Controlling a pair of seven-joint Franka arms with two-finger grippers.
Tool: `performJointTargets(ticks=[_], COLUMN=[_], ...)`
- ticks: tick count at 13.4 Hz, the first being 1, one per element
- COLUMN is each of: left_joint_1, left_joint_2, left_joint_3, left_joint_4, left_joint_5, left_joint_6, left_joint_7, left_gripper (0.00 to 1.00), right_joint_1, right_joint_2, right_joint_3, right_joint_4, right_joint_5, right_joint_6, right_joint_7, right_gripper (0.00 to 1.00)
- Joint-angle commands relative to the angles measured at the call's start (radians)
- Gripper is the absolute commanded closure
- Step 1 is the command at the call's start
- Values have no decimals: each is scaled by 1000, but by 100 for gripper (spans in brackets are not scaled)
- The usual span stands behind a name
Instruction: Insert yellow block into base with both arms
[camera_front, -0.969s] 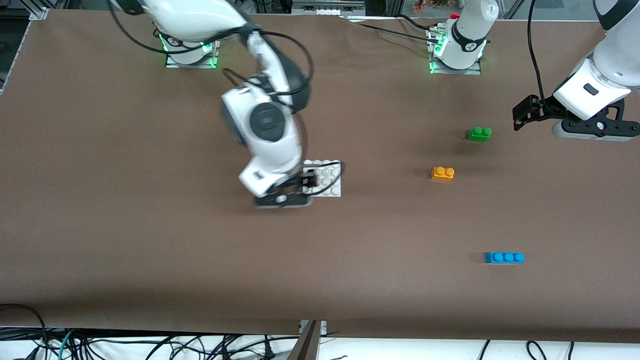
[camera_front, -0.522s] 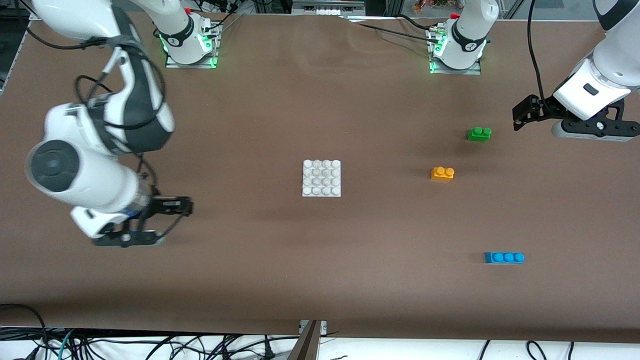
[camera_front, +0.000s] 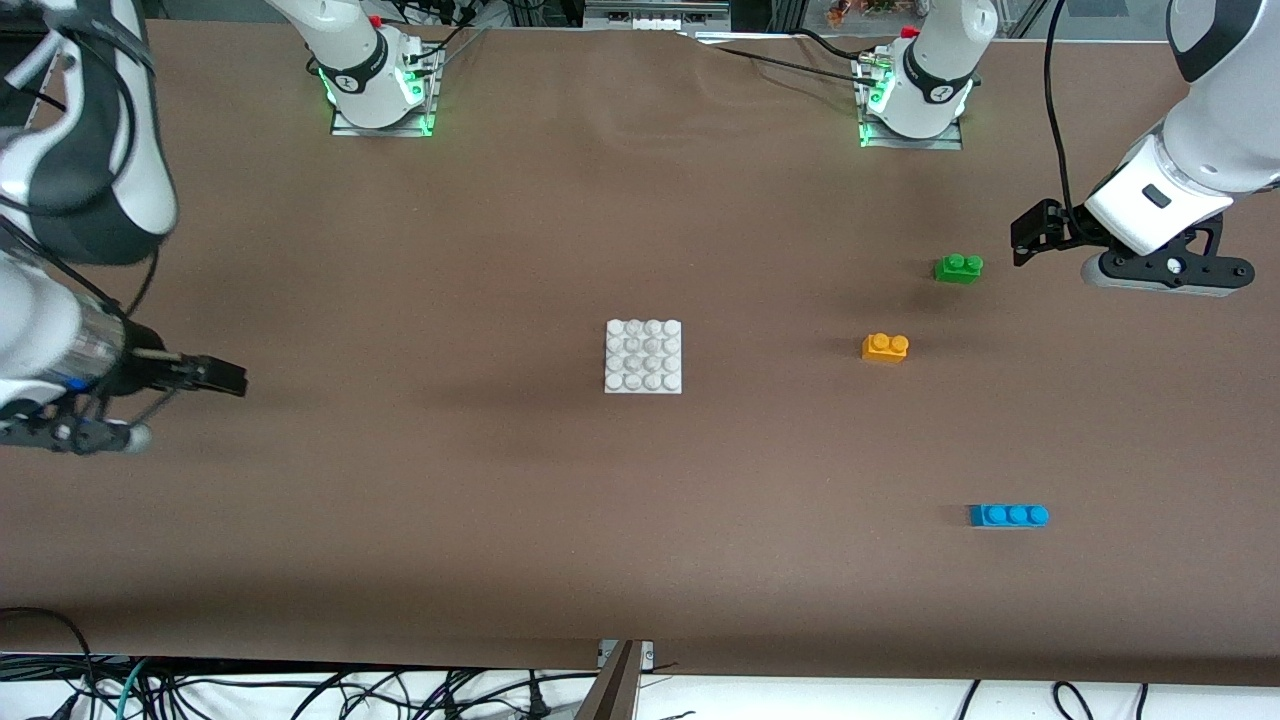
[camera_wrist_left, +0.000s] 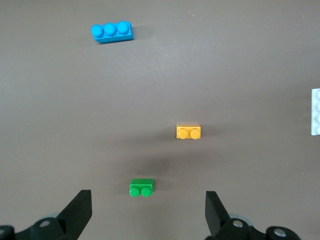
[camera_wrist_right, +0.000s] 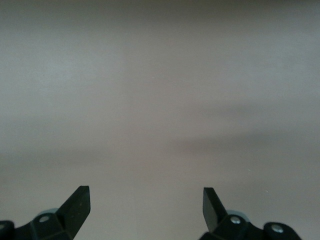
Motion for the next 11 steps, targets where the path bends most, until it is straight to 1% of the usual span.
performJointTargets(ticks=[1, 3, 4, 5, 6, 8, 9, 11], left_joint_1=[-3, -3, -3, -3, -3, -3, -1, -1], left_joint_2=[7, 33, 44, 67, 92, 150, 183, 245], left_joint_3=[-12, -56, -75, -78, -79, -84, -84, -84], left_joint_4=[23, 23, 20, 14, 11, -32, -39, -58], left_joint_5=[-20, -20, -22, -22, -23, -20, -20, -22], left_joint_6=[-35, -101, -103, -96, -66, 94, 158, 251], left_joint_7=[14, 13, 11, 11, 11, 17, 17, 13], left_gripper=[0, 0, 0, 0, 0, 0, 0, 0], right_joint_1=[-74, -82, -82, -82, -82, -82, -82, -82], right_joint_2=[-156, -198, -214, -245, -265, -274, -274, -271], right_joint_3=[19, 16, -3, -12, -29, -72, -72, -70], right_joint_4=[-113, -120, -127, -139, -162, -172, -172, -172], right_joint_5=[1, 0, 1, 1, -1, 3, 0, -2], right_joint_6=[12, 11, 5, -4, -6, -8, -8, -15], right_joint_7=[-9, -14, -18, -31, -67, -196, -227, -221], right_gripper=[0, 0, 0, 0, 0, 0, 0, 0])
